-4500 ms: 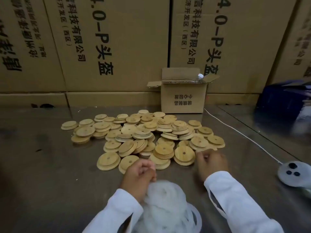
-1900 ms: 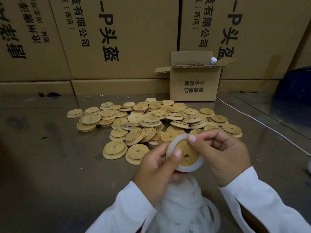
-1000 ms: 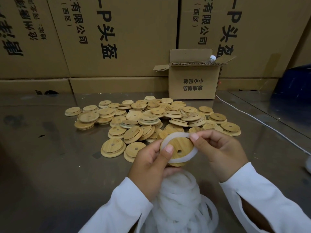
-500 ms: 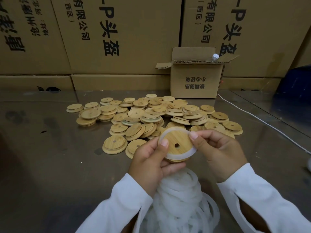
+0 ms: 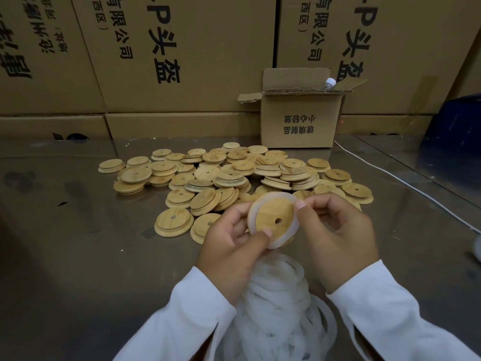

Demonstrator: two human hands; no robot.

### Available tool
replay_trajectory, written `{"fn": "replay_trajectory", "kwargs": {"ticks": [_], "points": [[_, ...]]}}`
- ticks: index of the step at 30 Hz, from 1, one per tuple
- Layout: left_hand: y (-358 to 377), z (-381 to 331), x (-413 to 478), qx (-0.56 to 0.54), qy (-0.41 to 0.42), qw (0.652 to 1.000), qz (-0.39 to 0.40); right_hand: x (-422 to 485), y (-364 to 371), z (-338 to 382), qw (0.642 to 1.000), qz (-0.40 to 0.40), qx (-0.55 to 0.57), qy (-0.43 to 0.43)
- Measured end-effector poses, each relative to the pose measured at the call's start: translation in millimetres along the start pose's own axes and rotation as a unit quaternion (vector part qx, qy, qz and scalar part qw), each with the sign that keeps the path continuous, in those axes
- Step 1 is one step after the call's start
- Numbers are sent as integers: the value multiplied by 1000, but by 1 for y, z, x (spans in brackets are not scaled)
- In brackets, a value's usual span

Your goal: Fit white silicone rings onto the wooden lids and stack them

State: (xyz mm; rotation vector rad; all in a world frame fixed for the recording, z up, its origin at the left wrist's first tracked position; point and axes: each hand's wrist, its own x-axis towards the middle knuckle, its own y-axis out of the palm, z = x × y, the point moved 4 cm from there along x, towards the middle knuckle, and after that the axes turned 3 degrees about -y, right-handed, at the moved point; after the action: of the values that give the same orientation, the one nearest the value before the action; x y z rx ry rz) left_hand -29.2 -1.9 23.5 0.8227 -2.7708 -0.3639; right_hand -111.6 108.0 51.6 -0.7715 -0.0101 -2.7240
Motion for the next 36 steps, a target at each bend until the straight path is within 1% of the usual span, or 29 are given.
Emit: {"fn": "replay_trajectory", "kwargs": {"ticks": [2,6,8,12,15,17,18,23,28,32,36], "points": [[-2,1,1,14,-14,1000,-7,-1,0,2,1000,16,-20,-10],[-6,2,1,34,-13,999,-33,-5,7,7,992,91,-70,-41],[-7,0,0,41,-6,998,-40,-3,7,6,991,110,-69,-27],[-8,-2,2,39,-3,999,-28,3,4,1,991,124,-29,30],[-8,-1,2,-19,-18,999,-34,3,6,1,989,139,-32,30],[-8,1,0,-46,-28,998,-44,2,7,2,990,136,-33,26],[-8,1,0,-42,-27,997,-51,2,6,2,991,128,-31,25],[-10,1,-1,24,-8,997,-72,-3,5,2,997,68,-22,-3],[-12,-2,0,-36,1,995,-94,-12,9,8,994,36,-73,-76],[-8,-2,1,-70,-8,996,-60,-10,4,12,990,24,-80,-116],[-5,1,0,-20,-17,999,-26,-8,3,14,987,49,-102,-112]]}}
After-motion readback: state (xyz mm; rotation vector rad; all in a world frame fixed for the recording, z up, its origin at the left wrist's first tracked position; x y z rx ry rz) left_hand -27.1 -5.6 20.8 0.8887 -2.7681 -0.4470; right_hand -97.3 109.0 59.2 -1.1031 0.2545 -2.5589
